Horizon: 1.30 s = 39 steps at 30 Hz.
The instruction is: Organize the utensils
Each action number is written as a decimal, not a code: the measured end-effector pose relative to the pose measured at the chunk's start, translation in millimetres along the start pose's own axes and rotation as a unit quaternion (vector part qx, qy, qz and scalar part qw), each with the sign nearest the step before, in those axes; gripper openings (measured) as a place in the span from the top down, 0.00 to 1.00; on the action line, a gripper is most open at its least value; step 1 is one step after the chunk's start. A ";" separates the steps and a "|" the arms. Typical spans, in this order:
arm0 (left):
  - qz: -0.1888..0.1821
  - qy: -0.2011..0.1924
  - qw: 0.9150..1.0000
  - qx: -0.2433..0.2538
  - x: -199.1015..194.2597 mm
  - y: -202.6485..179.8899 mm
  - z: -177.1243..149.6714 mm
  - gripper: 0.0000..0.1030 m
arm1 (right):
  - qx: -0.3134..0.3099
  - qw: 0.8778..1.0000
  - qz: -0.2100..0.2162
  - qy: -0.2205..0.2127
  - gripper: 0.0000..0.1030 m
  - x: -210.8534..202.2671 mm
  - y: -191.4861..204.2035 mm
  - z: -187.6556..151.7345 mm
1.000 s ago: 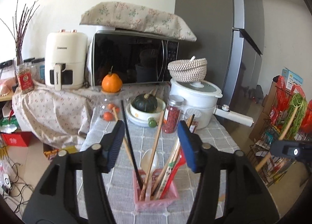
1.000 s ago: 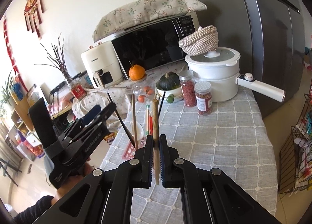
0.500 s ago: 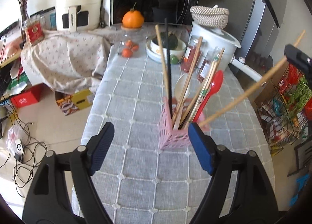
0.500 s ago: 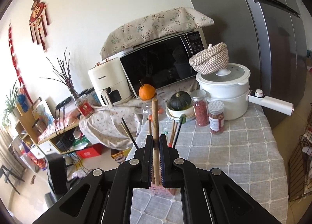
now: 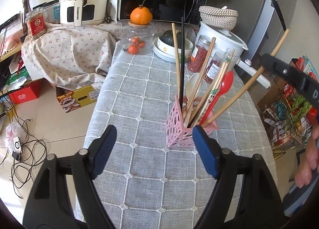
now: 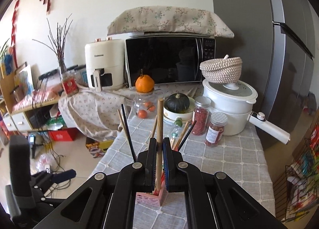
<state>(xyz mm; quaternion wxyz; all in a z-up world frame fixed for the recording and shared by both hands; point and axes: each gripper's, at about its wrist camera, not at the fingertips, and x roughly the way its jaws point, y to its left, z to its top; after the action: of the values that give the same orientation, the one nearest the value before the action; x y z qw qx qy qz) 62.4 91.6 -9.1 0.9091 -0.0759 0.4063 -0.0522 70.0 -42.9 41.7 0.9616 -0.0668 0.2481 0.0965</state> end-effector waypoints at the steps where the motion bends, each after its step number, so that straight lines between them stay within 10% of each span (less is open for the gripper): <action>1: 0.000 0.001 1.000 0.000 0.1 0.1 0.0 0.24 | 0.003 1.000 0.002 0.007 0.94 4.9 -0.5 -2.2; 7: 0.005 0.007 1.000 0.005 3.6 -0.4 -1.2 0.24 | 0.054 0.996 0.068 0.034 0.92 27.9 -20.3 -16.4; 12: 0.003 0.014 1.000 0.004 2.2 -4.8 -3.2 0.20 | 0.111 0.988 0.101 0.034 0.61 14.0 -45.8 -16.0; 39: 0.030 -0.014 0.994 0.100 -39.0 -108.1 -53.1 0.01 | 0.084 0.991 -0.064 0.084 0.02 -91.6 -138.7 -104.4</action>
<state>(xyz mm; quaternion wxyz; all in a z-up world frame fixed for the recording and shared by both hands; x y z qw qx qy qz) -6.8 -13.6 4.0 0.9190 0.0266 0.3879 -0.0646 -26.8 -210.2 7.1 0.9437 -0.0099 0.3304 0.0078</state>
